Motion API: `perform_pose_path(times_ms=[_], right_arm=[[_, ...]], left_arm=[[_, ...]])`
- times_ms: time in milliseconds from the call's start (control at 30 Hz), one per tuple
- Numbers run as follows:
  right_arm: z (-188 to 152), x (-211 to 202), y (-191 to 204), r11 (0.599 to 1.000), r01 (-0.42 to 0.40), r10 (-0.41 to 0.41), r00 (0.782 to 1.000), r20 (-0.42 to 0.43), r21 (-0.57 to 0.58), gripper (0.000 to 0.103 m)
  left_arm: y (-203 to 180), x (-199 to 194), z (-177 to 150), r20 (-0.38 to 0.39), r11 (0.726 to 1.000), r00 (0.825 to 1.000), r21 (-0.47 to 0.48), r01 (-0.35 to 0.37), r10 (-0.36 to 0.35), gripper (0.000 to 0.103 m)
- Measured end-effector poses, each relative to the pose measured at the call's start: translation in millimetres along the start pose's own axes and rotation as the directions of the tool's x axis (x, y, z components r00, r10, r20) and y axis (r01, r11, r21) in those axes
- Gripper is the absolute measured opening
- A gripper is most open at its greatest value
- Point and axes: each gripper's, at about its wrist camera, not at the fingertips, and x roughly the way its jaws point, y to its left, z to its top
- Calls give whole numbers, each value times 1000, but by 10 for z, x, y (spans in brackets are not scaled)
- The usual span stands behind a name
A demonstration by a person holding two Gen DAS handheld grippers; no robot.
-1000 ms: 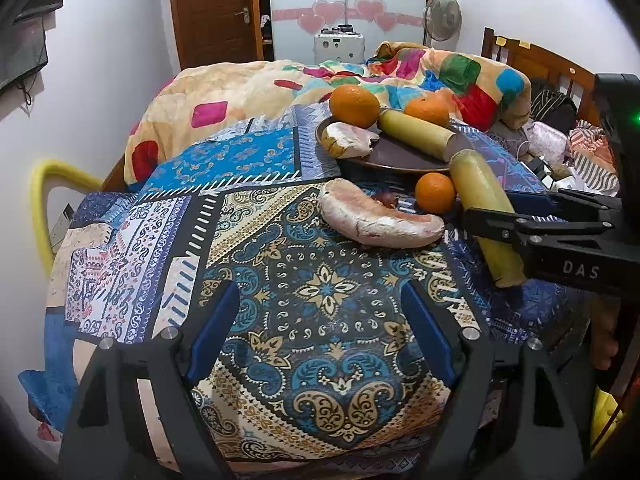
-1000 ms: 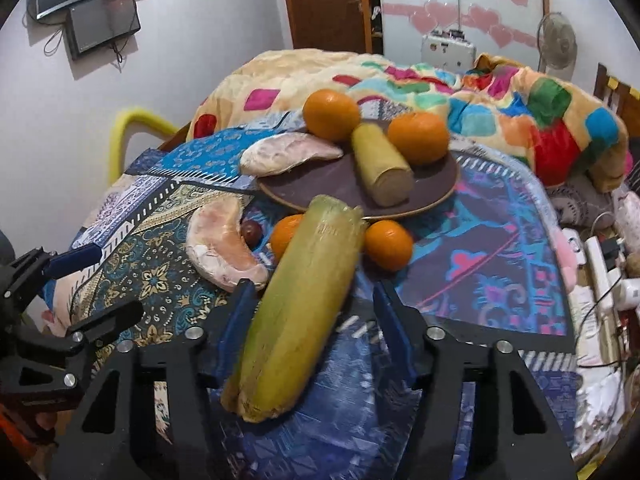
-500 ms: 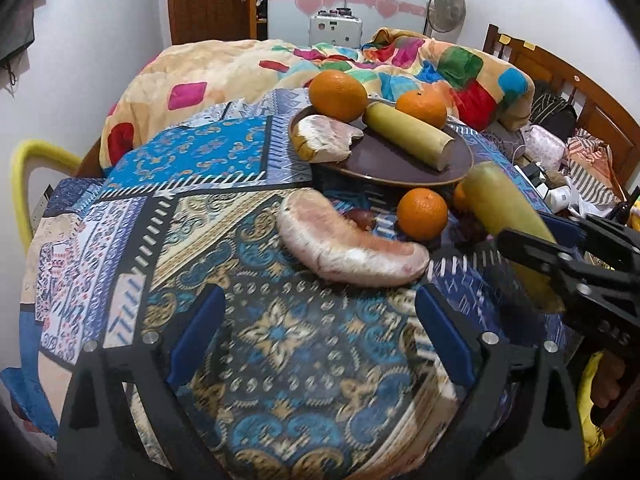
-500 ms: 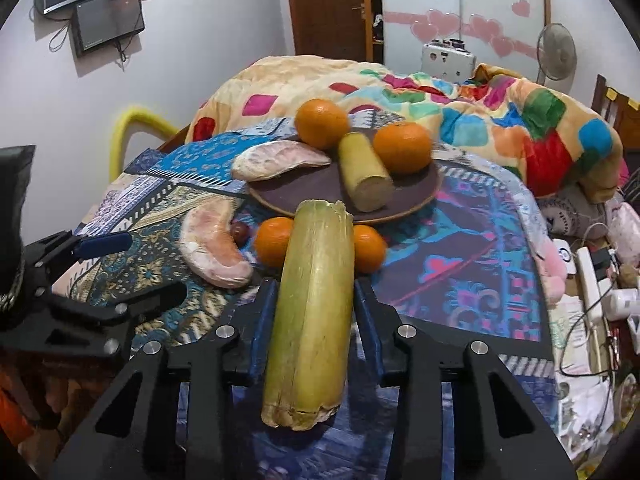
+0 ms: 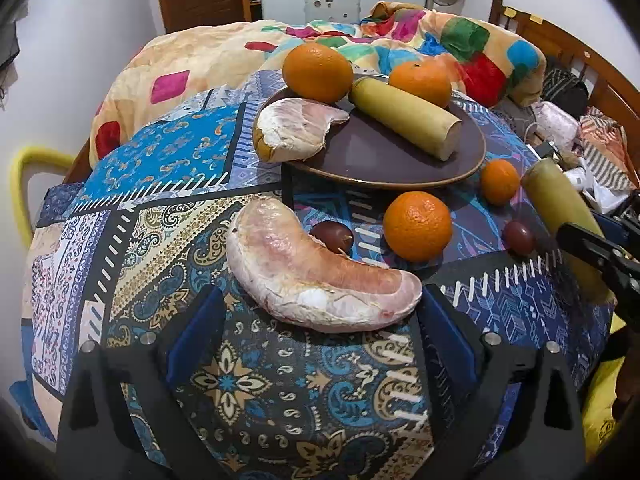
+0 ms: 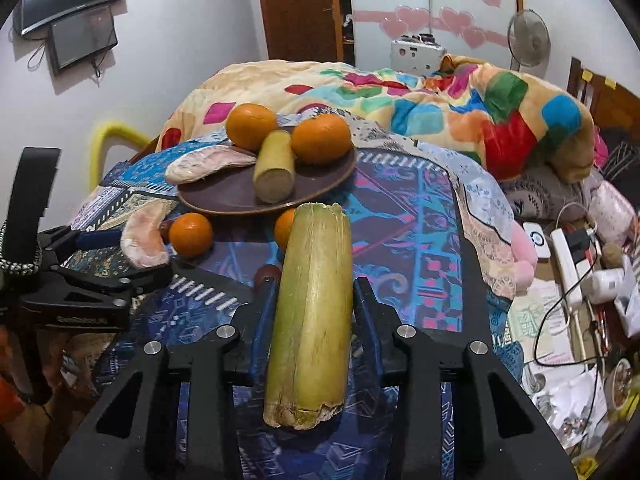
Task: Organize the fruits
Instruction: 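Grasp the large peeled pomelo segment with the left gripper while the right holds the tube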
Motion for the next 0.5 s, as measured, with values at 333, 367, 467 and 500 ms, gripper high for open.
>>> perform_pose_path(times_ms=[333, 367, 467, 500], right_arm=[[-51, 75, -71, 999, -33, 33, 999, -24, 11, 36], [-47, 76, -68, 999, -32, 32, 999, -25, 5, 36], [-39, 82, -65, 1000, -31, 31, 999, -32, -5, 36], [-37, 84, -65, 999, -31, 31, 999, -33, -7, 36]], left_arm=[[372, -218, -262, -5, 997, 998, 49, -65, 65, 99], [418, -234, -285, -9, 996, 998, 47, -70, 70, 99], [523, -275, -327, -22, 996, 996, 51, -80, 81, 99], [545, -293, -338, -25, 995, 996, 56, -80, 81, 99]])
